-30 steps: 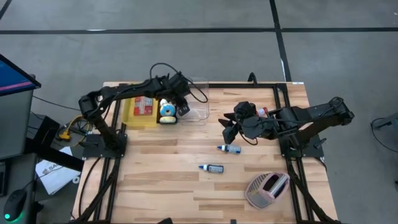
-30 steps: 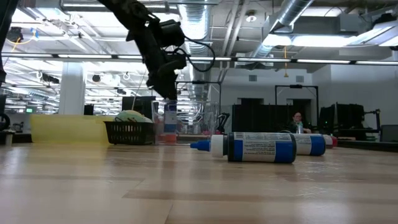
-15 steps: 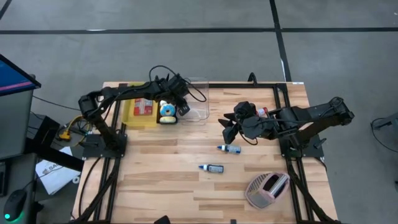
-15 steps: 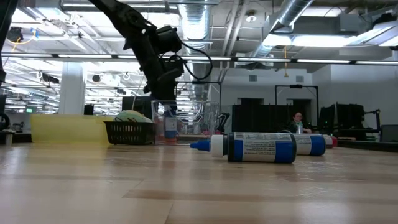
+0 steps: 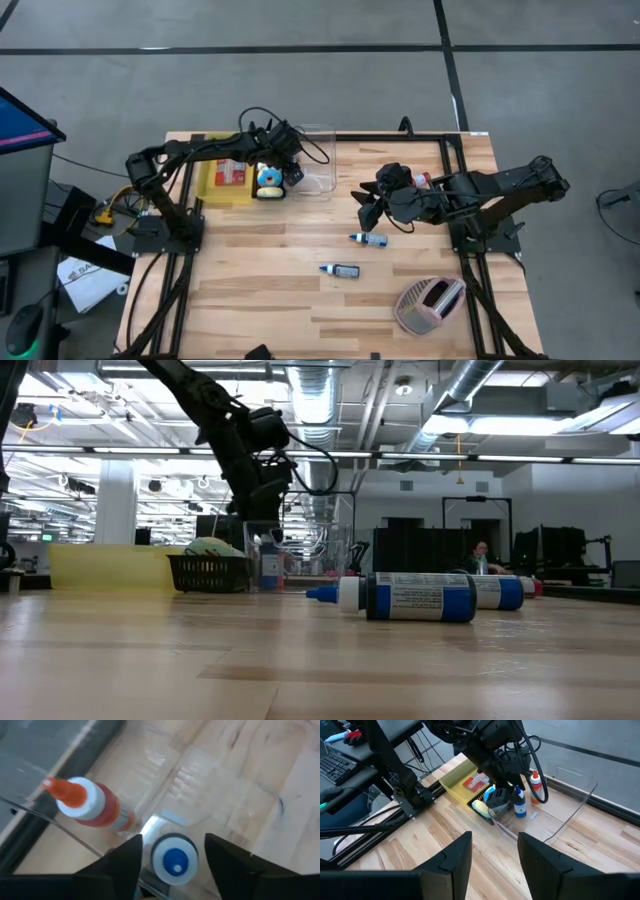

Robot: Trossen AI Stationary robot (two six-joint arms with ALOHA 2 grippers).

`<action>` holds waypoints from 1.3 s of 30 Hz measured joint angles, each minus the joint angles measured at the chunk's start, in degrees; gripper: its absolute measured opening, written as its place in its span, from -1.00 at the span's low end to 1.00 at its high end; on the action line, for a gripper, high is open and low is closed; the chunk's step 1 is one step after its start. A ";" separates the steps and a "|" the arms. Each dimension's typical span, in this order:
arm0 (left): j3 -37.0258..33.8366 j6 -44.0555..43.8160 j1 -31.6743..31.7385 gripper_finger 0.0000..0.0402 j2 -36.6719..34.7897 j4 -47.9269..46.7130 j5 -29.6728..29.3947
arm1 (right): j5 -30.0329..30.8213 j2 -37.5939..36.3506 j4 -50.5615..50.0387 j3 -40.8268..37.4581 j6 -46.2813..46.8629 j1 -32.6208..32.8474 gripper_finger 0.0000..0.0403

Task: Pick & Place Food Item
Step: Put the bottom blue food coloring bottle into the transparent bin

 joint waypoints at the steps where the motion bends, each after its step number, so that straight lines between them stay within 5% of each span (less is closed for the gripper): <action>1: 0.00 0.03 0.01 0.10 -0.11 0.08 -0.23 | 0.00 0.00 -0.01 0.00 0.00 0.00 -0.25; 13: 0.02 3.26 -0.42 0.15 -13.68 2.51 -1.17 | -0.12 0.00 -0.36 0.00 0.02 0.00 -0.25; 19: 0.10 6.91 -3.33 0.07 -25.98 -1.41 13.68 | -0.63 0.00 -9.20 0.02 5.03 1.10 -0.25; 26: -0.36 6.66 -15.64 -0.02 -34.25 -15.77 17.84 | -0.42 0.01 -15.08 0.02 11.44 5.47 -0.25; 33: -7.51 -0.99 -28.86 -0.09 -39.56 -10.74 10.56 | -9.54 2.75 -12.25 -3.88 12.93 10.17 -0.25; 39: -15.66 -3.91 -37.29 -0.09 -40.28 -4.62 9.96 | -15.70 5.73 -4.99 -10.33 17.04 10.57 -0.25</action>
